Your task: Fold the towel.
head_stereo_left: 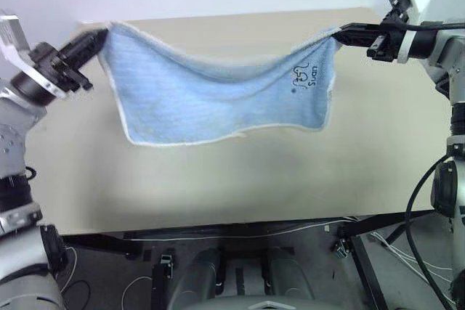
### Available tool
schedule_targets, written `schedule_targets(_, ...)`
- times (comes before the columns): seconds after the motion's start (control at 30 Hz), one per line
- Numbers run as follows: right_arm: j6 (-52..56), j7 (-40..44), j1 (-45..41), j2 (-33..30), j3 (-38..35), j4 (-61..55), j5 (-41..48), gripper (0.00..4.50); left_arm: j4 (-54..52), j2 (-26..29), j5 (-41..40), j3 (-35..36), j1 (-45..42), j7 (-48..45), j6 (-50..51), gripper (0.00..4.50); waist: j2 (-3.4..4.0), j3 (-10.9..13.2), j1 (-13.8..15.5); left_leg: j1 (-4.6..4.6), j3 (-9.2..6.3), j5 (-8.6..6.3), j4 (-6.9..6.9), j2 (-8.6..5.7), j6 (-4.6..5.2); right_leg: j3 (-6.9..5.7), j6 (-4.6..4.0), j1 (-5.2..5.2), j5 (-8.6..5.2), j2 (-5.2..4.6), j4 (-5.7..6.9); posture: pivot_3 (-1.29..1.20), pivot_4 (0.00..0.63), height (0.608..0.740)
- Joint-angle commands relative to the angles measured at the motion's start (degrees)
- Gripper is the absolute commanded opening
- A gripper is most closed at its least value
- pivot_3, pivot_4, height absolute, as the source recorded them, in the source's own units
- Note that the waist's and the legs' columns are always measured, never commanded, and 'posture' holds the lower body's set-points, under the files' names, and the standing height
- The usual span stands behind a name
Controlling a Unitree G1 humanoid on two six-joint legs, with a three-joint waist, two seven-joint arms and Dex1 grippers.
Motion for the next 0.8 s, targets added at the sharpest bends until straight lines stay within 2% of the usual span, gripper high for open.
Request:
schedule_targets(0.03,-6.5,-0.3,-3.3,-1.4,1.1,4.4,-4.0,0.00,13.9,1.7,8.1,-2.2,-9.4,-0.7,-9.0,0.01,-0.02,0.0,0.0,0.00,0.00,0.01,0.01,0.00,-0.02,-0.01,0.00,0.01,0.00,0.00,0.01,0.00,0.150,0.740)
schedule_targets(0.23,-11.7,-0.9,-6.1,-0.8,4.4,12.2,-8.6,0.00,39.3,1.2,19.3,-7.6,-26.0,0.6,-22.0,0.01,-0.07,0.0,-0.1,-0.03,0.02,0.16,0.00,-0.04,-0.25,0.00,0.04,-0.02,0.01,-0.01,-0.01,0.00,0.150,0.740)
schedule_targets(0.37,-16.0,-2.5,-9.6,1.3,5.2,18.3,-10.1,0.00,49.3,-1.3,23.6,-8.3,-32.9,8.3,-25.7,0.01,-0.13,0.1,-0.3,-0.05,0.03,0.16,-0.02,-0.04,-0.25,0.02,0.06,-0.07,0.00,-0.01,0.04,0.00,0.150,0.740)
schedule_targets(0.47,-19.8,-12.4,-14.3,5.0,5.9,25.8,-13.4,0.00,52.8,-4.4,27.4,-9.6,-35.8,13.5,-29.1,0.01,-0.20,0.1,-0.4,-0.05,0.04,0.16,-0.02,-0.04,-0.24,0.06,0.06,-0.14,0.00,-0.01,0.18,0.00,0.150,0.740)
schedule_targets(0.6,-22.4,-18.1,-18.0,7.0,7.5,30.9,-17.4,0.00,54.4,-5.9,32.4,-11.0,-37.0,15.6,-33.5,0.01,-0.46,0.3,-0.3,-0.10,0.09,0.22,-0.01,-0.04,-0.33,0.07,0.05,-0.33,-0.01,-0.04,0.53,0.00,0.150,0.740)
schedule_targets(0.7,-27.0,-13.4,-17.7,5.5,7.5,29.6,-17.8,0.00,54.5,-5.0,35.4,-12.3,-37.2,12.3,-34.5,0.01,-0.47,0.3,-0.3,-0.26,0.10,0.24,0.04,-0.05,-0.37,0.07,0.05,-0.47,-0.01,-0.03,0.61,0.00,0.150,0.740)
schedule_targets(0.8,-29.8,-8.0,-16.1,2.8,6.7,26.6,-17.2,0.00,54.1,-3.4,34.8,-10.6,-37.5,7.3,-34.3,0.01,-0.46,0.3,-0.3,-0.66,0.12,0.25,0.30,-0.07,-0.36,0.05,0.06,-0.80,0.00,-0.02,0.67,0.00,0.150,0.740)
